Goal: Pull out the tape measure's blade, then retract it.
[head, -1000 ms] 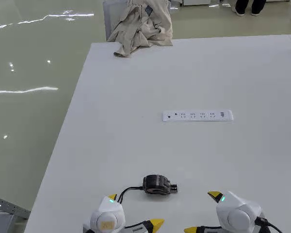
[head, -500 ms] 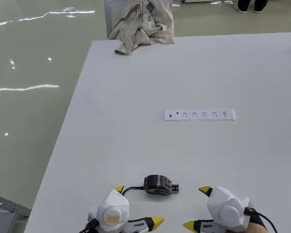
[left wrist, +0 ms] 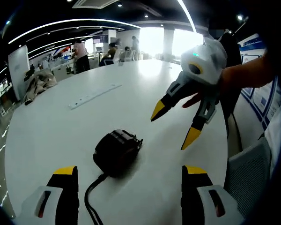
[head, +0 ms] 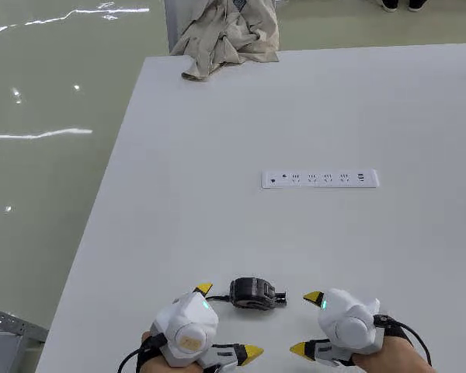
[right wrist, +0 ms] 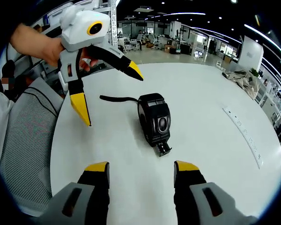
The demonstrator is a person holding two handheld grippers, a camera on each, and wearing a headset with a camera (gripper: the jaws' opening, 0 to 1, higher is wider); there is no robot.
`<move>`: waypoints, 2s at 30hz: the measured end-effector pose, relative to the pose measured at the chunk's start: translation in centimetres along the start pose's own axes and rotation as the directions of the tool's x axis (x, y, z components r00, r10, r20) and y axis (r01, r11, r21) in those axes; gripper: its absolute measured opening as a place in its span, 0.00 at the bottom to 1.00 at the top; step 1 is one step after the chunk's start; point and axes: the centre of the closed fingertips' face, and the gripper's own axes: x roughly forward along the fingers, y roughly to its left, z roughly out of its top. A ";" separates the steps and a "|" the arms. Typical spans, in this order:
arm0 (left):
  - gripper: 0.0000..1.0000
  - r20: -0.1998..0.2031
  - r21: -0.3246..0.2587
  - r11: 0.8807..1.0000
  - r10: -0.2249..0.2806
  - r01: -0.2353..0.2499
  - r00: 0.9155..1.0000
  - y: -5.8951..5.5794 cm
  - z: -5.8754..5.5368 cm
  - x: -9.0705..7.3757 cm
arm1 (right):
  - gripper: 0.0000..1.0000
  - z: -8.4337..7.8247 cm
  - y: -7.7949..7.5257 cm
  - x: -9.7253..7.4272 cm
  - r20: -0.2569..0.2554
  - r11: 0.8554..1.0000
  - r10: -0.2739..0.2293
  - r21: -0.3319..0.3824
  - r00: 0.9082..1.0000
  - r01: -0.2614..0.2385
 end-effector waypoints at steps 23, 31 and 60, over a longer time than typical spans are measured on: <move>0.71 -0.047 0.185 0.979 -0.081 0.089 0.996 2.1 1.0 1.8 | 0.44 -0.1 -2.1 2.7 -0.046 0.990 0.089 -0.105 0.995 -0.093; 0.62 -0.073 0.226 0.962 -0.138 0.151 0.988 2.1 1.2 2.6 | 0.42 -0.6 -3.0 3.4 -0.065 0.987 0.107 -0.114 0.992 -0.114; 0.51 -0.205 0.318 0.891 -0.269 0.323 0.941 1.5 0.7 6.0 | 0.33 -1.0 -3.7 6.0 -0.095 0.969 0.168 -0.166 0.981 -0.182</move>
